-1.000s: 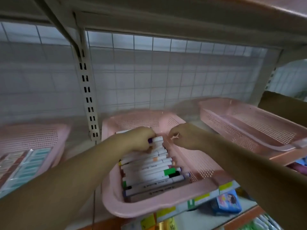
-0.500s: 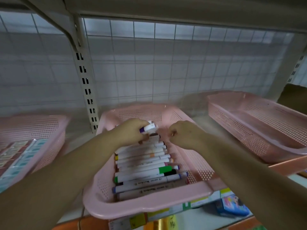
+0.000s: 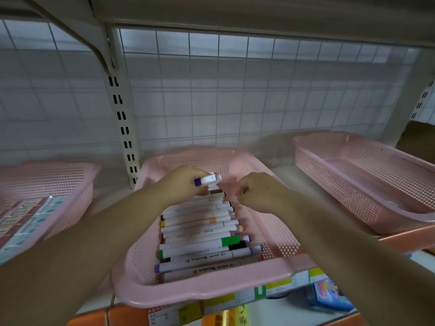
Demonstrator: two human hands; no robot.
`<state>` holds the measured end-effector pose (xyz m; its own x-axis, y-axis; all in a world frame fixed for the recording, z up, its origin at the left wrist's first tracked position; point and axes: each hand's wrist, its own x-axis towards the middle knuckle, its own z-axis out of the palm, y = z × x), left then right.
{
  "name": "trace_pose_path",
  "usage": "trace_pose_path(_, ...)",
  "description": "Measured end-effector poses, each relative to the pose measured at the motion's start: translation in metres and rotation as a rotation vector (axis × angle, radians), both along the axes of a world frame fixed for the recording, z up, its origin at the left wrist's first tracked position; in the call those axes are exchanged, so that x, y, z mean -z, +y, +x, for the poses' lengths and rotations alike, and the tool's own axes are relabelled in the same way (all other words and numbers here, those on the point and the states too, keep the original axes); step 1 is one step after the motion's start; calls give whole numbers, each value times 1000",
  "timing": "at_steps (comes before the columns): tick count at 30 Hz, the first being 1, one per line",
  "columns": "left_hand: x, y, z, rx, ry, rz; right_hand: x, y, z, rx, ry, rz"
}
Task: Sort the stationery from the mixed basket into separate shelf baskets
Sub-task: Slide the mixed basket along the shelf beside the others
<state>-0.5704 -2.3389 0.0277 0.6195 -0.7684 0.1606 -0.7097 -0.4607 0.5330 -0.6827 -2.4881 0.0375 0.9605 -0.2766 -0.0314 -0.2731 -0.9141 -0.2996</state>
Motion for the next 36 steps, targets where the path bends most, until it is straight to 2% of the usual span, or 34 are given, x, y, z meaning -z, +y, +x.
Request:
trace_pose_path(5,-2,0,-1,20,13,-9,1,-1,1,2,-5,16)
trace_pose_path(13,-9,-1,9,-129,47,-104,-1,-1,-2,-16,-12,25)
trace_pose_path(16,-12,-8,13,-95,80,108,0,-1,-2,-22,-12,30)
trace_pose_path(19,-8,-17,12,-85,-32,353,0,-1,-2,-27,-23,30)
trace_pose_path(27,-16,-33,36,-188,-150,402,-2,-1,-5,-43,-10,21)
trace_pose_path(33,-4,-30,40,-179,-127,506,-1,-1,-4,-39,0,4)
trace_pose_path(36,-9,-24,38,-153,-53,495,-1,-2,-4,-34,-4,32)
